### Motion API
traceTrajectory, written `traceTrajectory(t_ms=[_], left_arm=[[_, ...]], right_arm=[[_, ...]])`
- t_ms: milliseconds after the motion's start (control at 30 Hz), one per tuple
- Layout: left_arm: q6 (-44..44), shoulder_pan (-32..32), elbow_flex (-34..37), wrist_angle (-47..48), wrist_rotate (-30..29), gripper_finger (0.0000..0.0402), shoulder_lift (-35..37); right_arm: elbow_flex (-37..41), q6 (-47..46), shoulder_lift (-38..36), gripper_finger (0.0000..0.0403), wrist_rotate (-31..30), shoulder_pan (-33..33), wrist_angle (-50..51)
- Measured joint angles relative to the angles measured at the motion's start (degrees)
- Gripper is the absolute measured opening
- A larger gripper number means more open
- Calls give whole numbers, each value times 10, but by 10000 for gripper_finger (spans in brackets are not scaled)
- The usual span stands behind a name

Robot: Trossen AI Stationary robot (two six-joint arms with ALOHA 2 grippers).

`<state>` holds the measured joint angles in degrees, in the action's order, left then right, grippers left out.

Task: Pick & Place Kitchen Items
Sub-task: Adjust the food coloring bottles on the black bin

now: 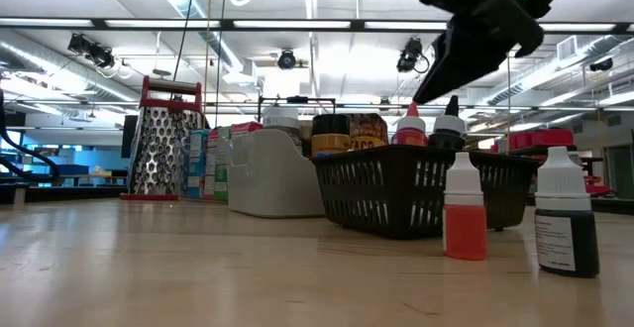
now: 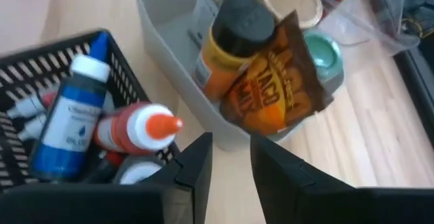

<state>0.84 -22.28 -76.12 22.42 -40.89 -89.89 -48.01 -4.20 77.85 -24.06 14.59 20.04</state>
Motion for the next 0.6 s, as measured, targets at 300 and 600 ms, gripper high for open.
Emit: traceTrajectory(t_ms=[300,600], left_arm=[[0,0,0,0,0,115,0],[0,0,0,0,0,115,0]], right_arm=[[0,50,57,109,56,-7,-55],[0,69,61,109,56,-15,-92]])
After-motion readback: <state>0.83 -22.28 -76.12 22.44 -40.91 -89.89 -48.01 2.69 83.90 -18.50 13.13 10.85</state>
